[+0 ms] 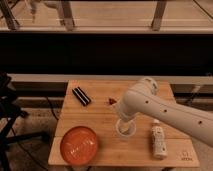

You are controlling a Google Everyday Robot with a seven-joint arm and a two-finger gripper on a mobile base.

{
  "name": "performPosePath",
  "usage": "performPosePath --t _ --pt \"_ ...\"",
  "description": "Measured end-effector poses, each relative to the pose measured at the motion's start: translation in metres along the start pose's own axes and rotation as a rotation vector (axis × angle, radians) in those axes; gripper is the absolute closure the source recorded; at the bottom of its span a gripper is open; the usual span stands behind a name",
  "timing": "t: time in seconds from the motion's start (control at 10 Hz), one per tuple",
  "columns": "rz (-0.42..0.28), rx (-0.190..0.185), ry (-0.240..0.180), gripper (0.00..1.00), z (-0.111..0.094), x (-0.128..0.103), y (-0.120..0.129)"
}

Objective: Pick up the ceramic cup

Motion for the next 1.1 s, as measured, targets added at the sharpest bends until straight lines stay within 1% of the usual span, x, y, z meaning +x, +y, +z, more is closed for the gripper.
performPosePath --t 0.2,0.5,0.7,0.8,0.9,1.1 --pt "-0.035 -0.001 0.006 0.2 0.0 0.005 -0.009" --pt "-0.099 0.007 0.006 0.2 0.007 0.013 -0.012" --pt "-0.135 0.012 -0.003 0.2 0.021 0.025 -0.01" --pt "-0.14 0.012 0.001 0.2 0.027 0.03 -0.008" --pt "-0.157 0.007 0.008 0.2 0.038 0.037 -0.006" --pt "-0.181 0.016 0.023 0.2 0.048 0.046 -0.006"
